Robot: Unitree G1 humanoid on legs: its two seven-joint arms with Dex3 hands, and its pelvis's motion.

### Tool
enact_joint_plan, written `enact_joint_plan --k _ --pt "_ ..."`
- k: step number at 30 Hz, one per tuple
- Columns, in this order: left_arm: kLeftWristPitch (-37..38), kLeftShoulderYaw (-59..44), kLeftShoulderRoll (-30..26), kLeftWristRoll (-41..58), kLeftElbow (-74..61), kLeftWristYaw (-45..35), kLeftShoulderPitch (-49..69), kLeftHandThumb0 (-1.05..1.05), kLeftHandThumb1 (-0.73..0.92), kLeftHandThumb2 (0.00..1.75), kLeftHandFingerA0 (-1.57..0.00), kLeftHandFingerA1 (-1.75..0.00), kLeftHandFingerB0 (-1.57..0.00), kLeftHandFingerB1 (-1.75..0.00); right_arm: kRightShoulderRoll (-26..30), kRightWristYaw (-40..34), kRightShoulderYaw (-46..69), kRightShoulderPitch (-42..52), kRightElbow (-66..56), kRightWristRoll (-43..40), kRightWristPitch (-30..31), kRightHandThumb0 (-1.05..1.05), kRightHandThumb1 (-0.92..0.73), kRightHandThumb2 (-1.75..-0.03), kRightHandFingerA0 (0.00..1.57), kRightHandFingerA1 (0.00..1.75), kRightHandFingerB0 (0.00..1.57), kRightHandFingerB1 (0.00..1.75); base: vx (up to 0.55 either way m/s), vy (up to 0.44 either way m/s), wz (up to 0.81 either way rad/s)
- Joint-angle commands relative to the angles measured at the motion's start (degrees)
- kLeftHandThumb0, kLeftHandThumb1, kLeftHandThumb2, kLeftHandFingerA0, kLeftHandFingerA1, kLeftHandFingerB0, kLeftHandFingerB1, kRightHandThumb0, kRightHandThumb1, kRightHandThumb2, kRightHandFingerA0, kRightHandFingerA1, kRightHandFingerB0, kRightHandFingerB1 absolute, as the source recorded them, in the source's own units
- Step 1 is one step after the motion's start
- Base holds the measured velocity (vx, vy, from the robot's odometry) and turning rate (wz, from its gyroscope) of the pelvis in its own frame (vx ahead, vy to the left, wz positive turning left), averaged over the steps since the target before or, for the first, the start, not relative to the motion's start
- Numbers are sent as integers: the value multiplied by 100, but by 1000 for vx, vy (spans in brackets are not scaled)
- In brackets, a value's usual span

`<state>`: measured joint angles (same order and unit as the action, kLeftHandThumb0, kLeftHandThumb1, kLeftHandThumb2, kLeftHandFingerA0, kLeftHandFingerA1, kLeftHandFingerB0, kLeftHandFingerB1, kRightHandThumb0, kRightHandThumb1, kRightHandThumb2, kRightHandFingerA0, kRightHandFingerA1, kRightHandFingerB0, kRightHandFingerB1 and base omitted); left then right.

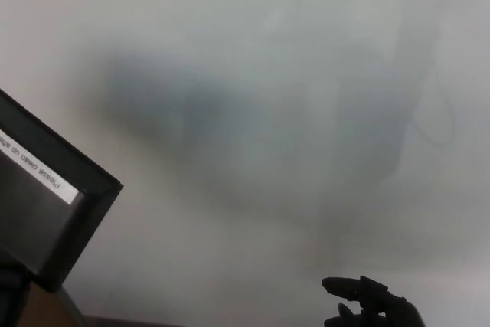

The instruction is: A magnetic marker holder is on the left hand side of the white board, the robot put the index and middle finger into the opening of the container and pull off the magnetic holder and hand it to a human on the left hand side.

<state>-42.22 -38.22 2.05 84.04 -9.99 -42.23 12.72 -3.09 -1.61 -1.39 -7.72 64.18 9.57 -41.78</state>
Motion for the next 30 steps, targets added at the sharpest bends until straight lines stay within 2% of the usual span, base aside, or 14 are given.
enact_joint_plan --k 1,2,3,6,7,13,16,21,25,26,27,28,29,30 --pt "-217 -88 -102 1212 -18 -408 143 -105 79 65 -55 -36 -9 -29 214 -343 -85 0 59 172 165 -56 -81 -64 80 60 65 49 0 0 0" --pt "-218 -95 -112 1240 -51 -393 183 -105 79 65 -55 -36 -9 -29 204 -360 -106 3 62 189 161 -56 -81 -64 80 60 65 49 0 0 0" --pt "-239 -100 -152 1257 -31 -486 215 -105 62 106 -46 -48 -8 -23 191 -392 -140 3 77 214 152 -56 -80 -64 81 60 66 49 0 0 0" --pt "-229 -96 -202 1249 49 -645 207 -105 63 106 -46 -48 -8 -22 172 -374 -156 -1 93 189 131 -55 -80 -64 80 60 65 49 0 0 0" --pt "-239 -80 -219 1230 86 -717 195 -104 62 106 -40 -47 -1 -21 173 -374 -164 11 90 189 124 -56 -81 -64 80 59 65 48 0 0 0" --pt "-251 71 -336 1187 185 -950 186 -104 62 105 -42 -48 -5 -26 186 -378 -190 62 63 149 82 -55 -80 -64 81 60 66 48 0 0 0" --pt "-212 131 -358 1188 133 -993 223 -104 61 105 -38 -46 0 -21 169 -413 -205 133 18 149 79 -57 -80 -64 80 60 66 48 0 0 0" --pt "-239 219 -447 1146 211 -1126 255 -104 60 104 -39 -46 -1 -21 177 -459 -237 195 -12 162 104 -57 -80 -64 80 59 65 48 0 0 0" --pt "-190 298 -526 1084 210 -1092 214 -104 59 102 -43 -47 -6 -25 191 -489 -246 174 -41 166 110 -57 -80 -64 80 60 65 48 0 0 0" --pt "-162 312 -533 1079 171 -1008 239 -105 76 65 -54 -36 -9 -30 203 -491 -253 161 -29 174 81 -56 -81 -64 80 61 65 48 0 0 0" --pt "-140 317 -533 1075 142 -951 257 -105 76 65 -54 -36 -9 -30 209 -491 -256 152 -18 177 58 -56 -81 -64 80 61 65 48 0 0 0" --pt "-100 328 -532 1067 61 -796 311 -104 59 101 -51 -48 -11 -39 208 -488 -259 147 -24 174 53 -56 -81 -64 80 60 65 48 0 0 0" --pt "-74 337 -530 1064 -6 -674 355 -104 59 101 -51 -48 -11 -39 199 -485 -260 153 -45 165 75 -56 -81 -64 80 60 65 48 0 0 0" --pt "-67 369 -597 936 113 -857 264 -105 59 102 -48 -48 -9 -28 186 -498 -254 139 -51 155 80 -56 -80 -64 81 61 66 48 0 0 0"
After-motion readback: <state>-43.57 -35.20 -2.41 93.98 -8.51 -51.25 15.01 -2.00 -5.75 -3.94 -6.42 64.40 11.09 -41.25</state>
